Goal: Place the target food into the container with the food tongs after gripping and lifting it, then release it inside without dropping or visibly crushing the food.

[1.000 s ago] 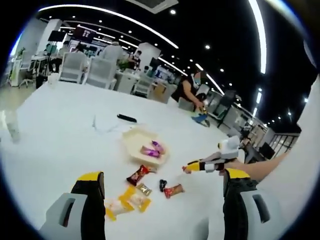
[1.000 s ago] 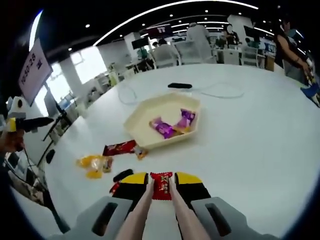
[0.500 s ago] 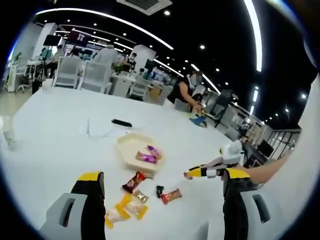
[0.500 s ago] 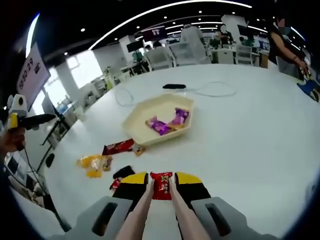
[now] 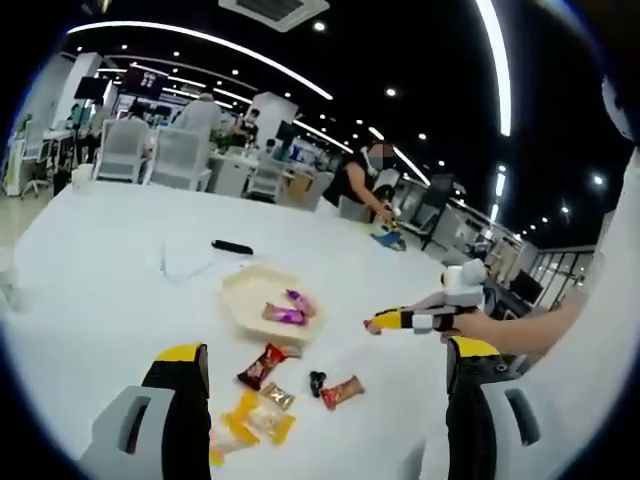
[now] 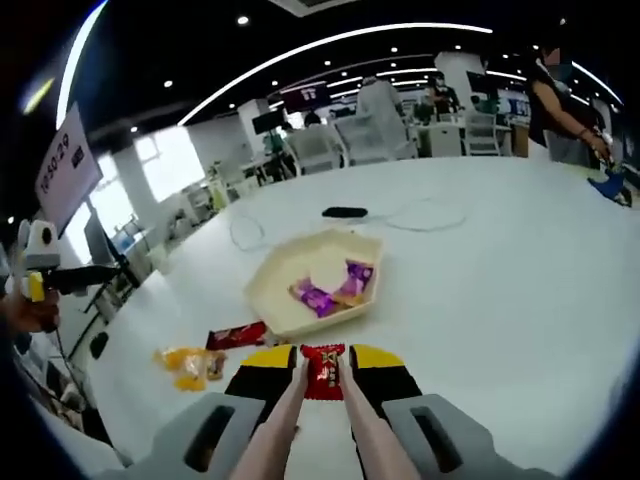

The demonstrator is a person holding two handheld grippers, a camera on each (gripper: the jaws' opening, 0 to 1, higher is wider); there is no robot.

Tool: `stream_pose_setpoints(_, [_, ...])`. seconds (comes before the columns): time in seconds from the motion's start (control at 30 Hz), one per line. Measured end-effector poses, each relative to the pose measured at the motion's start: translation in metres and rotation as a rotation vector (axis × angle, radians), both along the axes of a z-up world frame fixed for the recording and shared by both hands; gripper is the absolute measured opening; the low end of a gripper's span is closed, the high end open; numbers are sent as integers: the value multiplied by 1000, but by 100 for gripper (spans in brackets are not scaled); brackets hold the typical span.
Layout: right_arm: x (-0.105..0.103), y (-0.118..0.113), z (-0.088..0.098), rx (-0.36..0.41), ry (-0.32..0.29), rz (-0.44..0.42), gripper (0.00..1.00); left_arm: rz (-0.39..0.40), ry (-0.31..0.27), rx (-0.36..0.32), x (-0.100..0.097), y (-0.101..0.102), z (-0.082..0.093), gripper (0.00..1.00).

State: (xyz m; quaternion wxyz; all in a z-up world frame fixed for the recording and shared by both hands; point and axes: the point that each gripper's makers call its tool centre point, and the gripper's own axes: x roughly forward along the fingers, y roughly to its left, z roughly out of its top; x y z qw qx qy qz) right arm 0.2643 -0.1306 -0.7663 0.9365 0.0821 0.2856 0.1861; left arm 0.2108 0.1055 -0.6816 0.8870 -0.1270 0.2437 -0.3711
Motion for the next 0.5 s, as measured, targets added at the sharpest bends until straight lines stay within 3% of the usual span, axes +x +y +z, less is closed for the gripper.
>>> stream_pose_setpoints(0.3, [-6, -6, 7, 19, -10, -40, 20, 41, 25, -76, -7, 21, -4, 99])
stream_pose_setpoints(0.5, [-7, -1, 6, 27, -16, -38, 20, 73, 26, -77, -2, 30, -5, 99])
